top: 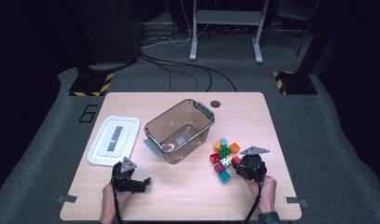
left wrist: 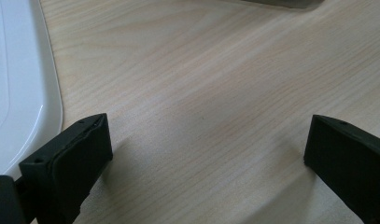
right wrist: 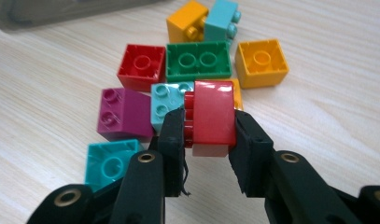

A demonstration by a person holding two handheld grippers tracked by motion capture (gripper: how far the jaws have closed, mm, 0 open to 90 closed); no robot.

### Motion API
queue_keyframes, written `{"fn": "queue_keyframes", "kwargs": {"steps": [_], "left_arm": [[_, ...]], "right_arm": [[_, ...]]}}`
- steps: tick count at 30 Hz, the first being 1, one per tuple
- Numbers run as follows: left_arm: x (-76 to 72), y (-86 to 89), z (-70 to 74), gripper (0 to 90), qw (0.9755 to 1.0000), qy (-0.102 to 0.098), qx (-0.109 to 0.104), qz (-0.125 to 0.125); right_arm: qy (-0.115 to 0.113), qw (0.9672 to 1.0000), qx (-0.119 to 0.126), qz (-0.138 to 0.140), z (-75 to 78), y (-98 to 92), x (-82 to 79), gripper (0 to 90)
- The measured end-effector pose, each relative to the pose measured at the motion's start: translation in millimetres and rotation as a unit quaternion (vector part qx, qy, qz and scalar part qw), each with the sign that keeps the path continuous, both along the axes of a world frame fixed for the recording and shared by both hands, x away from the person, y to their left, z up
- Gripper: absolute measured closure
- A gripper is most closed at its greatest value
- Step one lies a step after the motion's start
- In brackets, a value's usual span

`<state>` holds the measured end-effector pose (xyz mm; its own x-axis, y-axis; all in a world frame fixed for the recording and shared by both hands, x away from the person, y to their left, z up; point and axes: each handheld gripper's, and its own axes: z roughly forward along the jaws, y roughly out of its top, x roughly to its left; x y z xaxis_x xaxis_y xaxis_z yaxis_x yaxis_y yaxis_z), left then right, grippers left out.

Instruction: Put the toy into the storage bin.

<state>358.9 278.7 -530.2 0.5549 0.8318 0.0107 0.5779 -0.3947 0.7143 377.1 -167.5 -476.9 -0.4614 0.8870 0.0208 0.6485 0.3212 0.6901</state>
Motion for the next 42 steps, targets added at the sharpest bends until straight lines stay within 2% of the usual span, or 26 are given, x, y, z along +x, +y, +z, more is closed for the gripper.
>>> {"fn": "queue_keyframes", "kwargs": {"steps": [12,17,22,26,28,34,42], "left_arm": [[-0.3,-0.1,0.1,0.7,1.0000,0.000,0.001,0.000],[-0.4,-0.3,-0.1,0.7,1.0000,-0.003,0.000,0.000],[-0.2,0.0,0.4,0.8,1.0000,-0.001,0.002,-0.001],[-0.9,-1.0,-0.3,0.8,1.0000,-0.007,0.001,-0.002],[-0.4,-0.5,-0.2,0.7,1.0000,-0.004,0.000,-0.002],[-0.3,-0.1,0.4,0.7,1.0000,0.001,0.002,-0.003],[-0.4,-0.2,0.1,0.8,1.0000,-0.002,0.002,-0.001]], "right_arm": [[-0.007,0.9998,0.009,0.014,21.7,10.3,2.4,67.3],[-0.017,0.9996,0.014,0.018,29.3,12.1,3.5,67.4],[-0.022,0.9993,0.011,0.027,36.2,15.2,4.9,67.4],[-0.027,0.9991,0.002,0.034,44.4,18.1,6.7,67.4],[-0.028,0.9990,0.009,0.034,50.9,21.6,9.3,67.4],[-0.037,0.9983,0.008,0.043,63.7,28.1,11.7,67.4],[-0.050,0.9969,0.008,0.061,83.8,36.6,18.1,67.4]]}}
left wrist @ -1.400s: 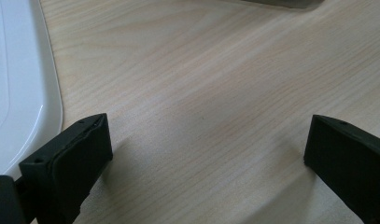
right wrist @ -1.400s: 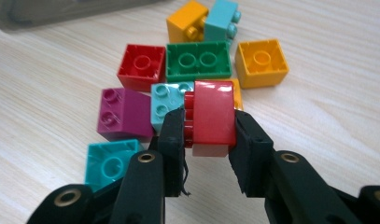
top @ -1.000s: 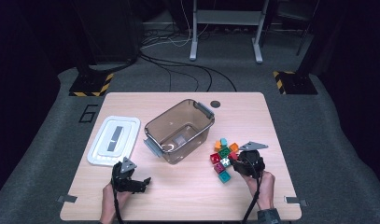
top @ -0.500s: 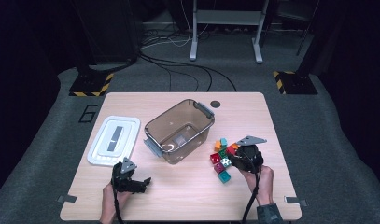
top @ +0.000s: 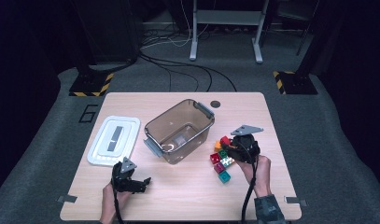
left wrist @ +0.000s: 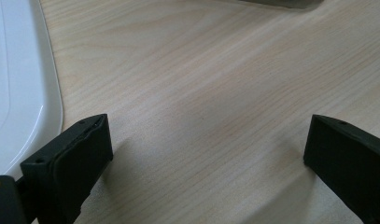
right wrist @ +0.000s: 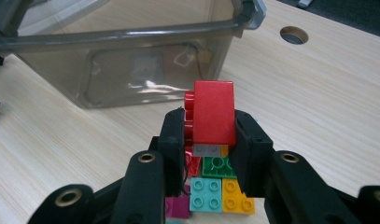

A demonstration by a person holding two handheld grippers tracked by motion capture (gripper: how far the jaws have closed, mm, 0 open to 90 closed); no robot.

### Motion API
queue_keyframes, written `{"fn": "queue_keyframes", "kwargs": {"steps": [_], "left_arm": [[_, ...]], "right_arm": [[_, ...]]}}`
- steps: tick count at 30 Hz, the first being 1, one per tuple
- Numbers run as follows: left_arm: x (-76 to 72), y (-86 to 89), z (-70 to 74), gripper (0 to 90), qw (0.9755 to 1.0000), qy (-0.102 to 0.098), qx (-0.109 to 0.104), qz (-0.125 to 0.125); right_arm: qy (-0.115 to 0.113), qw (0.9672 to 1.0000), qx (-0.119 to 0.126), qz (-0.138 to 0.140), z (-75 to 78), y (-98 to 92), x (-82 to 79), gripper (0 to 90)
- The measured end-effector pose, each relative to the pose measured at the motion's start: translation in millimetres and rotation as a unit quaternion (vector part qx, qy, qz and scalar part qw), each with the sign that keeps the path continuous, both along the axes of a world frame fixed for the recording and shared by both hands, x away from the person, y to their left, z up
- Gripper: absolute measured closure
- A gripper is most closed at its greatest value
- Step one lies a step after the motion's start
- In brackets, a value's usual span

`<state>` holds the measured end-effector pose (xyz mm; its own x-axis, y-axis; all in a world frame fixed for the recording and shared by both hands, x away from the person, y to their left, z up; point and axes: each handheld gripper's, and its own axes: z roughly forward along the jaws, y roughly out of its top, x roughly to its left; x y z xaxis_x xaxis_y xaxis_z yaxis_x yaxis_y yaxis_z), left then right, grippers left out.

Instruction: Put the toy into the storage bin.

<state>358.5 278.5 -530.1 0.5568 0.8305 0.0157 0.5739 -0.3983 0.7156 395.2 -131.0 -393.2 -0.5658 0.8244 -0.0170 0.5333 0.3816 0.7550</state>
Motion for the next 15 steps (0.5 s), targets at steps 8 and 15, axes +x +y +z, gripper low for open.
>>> {"fn": "queue_keyframes", "kwargs": {"steps": [8,15], "left_arm": [[0.1,0.0,-0.2,0.8,1.0000,0.001,-0.002,0.001],[-0.4,-0.1,-0.1,0.8,1.0000,0.000,-0.001,0.007]], "right_arm": [[-0.006,0.9999,-0.006,0.006,9.8,6.2,6.4,67.4],[-0.011,0.9999,0.001,0.007,19.4,10.8,14.9,67.4]]}}
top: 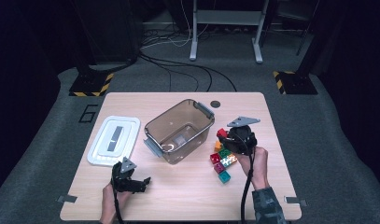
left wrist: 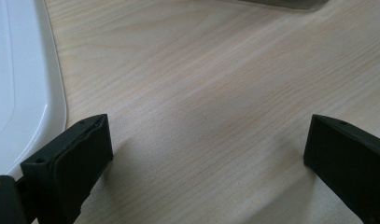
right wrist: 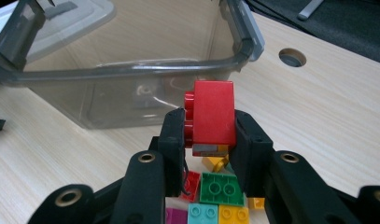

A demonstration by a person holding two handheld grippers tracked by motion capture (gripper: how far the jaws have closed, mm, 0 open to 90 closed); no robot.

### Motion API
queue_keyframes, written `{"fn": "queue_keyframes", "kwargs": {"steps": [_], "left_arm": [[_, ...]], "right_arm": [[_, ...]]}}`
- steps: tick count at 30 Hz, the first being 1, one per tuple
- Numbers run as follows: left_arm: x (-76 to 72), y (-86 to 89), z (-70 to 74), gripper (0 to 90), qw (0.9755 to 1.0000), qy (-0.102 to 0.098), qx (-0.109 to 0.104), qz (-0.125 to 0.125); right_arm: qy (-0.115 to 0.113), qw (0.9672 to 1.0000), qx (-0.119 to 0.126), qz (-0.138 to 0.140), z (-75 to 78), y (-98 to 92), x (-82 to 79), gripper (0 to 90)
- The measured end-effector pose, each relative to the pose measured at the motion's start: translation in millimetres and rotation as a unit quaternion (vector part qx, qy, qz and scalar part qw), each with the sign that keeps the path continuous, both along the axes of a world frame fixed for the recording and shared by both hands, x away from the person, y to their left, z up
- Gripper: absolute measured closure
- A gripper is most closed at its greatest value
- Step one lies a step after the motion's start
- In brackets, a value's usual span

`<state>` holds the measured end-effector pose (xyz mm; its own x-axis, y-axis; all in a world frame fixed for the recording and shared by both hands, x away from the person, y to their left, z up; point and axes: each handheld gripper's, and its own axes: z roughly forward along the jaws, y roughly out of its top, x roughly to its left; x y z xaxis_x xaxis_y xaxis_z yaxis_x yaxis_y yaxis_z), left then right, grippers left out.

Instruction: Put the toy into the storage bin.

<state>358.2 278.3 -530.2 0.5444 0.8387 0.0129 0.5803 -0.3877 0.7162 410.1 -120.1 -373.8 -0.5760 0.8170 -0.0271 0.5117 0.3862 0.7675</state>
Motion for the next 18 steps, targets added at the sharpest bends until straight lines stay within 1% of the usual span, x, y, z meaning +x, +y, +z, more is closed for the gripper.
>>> {"fn": "queue_keyframes", "kwargs": {"steps": [2,3,4,6,7,12,13,16,18], "left_arm": [[0.1,0.1,0.0,0.9,1.0000,0.000,-0.001,0.000],[0.3,0.0,-0.4,1.0,1.0000,-0.002,-0.001,0.000],[0.3,0.1,-0.2,1.1,1.0000,-0.001,-0.001,0.000],[-0.1,0.0,0.0,1.2,1.0000,0.001,-0.002,-0.001],[0.2,0.0,-0.3,1.2,1.0000,-0.002,-0.001,-0.001],[0.4,0.4,0.0,1.1,1.0000,0.000,-0.001,-0.001],[0.5,0.4,-0.2,1.2,1.0000,-0.001,-0.002,-0.001],[0.5,0.4,-0.2,1.2,1.0000,0.000,-0.002,-0.001],[0.4,0.4,-0.2,1.3,1.0000,-0.001,-0.002,-0.001]], "right_arm": [[-0.006,1.0000,0.000,0.004,2.3,1.7,2.5,67.5],[-0.005,1.0000,0.001,0.003,3.7,2.6,3.0,67.4],[-0.007,1.0000,-0.001,0.005,5.0,3.0,4.2,67.4],[-0.008,1.0000,0.003,0.004,7.4,5.0,6.2,67.5],[-0.010,0.9999,0.003,0.007,9.7,6.6,9.2,67.4],[-0.010,0.9999,0.003,0.008,13.9,12.0,16.7,67.5],[-0.011,0.9999,0.000,0.012,16.4,14.3,19.9,67.4],[-0.013,0.9998,0.004,0.013,19.9,18.8,23.6,67.4],[-0.015,0.9997,0.001,0.017,20.7,19.9,25.3,67.5]]}}
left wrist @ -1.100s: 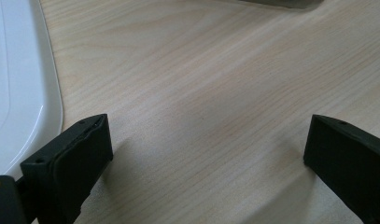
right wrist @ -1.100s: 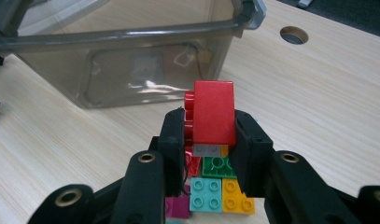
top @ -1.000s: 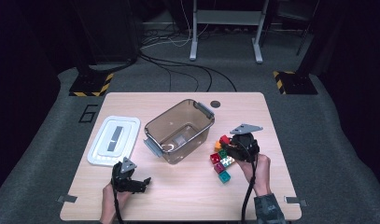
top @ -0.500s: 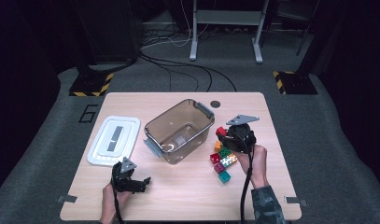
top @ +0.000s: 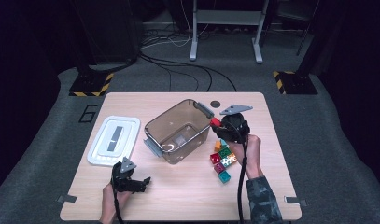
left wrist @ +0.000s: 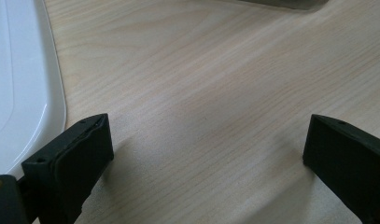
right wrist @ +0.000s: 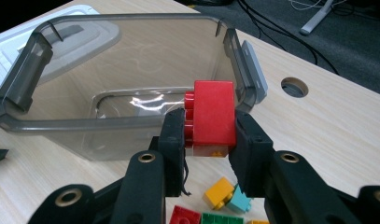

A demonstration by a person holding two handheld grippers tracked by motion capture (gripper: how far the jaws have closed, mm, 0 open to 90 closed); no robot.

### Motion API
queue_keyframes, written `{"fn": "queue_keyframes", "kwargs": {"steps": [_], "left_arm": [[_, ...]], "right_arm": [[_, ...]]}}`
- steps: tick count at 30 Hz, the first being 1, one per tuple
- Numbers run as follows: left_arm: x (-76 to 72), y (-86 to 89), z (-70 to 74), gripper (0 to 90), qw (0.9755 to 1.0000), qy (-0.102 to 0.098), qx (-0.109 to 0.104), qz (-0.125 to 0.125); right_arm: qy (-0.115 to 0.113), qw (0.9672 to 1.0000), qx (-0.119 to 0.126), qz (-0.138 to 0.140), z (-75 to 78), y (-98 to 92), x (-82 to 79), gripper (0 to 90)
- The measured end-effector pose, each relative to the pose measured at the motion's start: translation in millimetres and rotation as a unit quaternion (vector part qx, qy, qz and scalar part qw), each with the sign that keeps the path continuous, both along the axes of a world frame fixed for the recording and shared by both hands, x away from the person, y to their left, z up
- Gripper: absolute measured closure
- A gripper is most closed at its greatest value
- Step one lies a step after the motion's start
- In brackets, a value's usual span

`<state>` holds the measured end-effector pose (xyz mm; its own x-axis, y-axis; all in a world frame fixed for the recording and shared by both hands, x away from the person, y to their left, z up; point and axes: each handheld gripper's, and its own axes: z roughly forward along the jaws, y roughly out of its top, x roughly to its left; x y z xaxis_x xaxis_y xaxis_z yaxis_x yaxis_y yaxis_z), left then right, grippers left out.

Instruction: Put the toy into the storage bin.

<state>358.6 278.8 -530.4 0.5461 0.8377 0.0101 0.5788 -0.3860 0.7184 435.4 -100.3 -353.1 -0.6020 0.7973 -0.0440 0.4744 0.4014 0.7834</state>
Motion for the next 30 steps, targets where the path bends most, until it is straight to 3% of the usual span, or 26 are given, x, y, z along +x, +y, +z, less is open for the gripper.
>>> {"fn": "queue_keyframes", "kwargs": {"steps": [30], "left_arm": [[-0.1,0.2,0.4,1.4,1.0000,0.001,0.002,-0.001]], "right_arm": [[0.011,0.9996,-0.016,0.019,2.7,50.8,50.4,67.5]]}}
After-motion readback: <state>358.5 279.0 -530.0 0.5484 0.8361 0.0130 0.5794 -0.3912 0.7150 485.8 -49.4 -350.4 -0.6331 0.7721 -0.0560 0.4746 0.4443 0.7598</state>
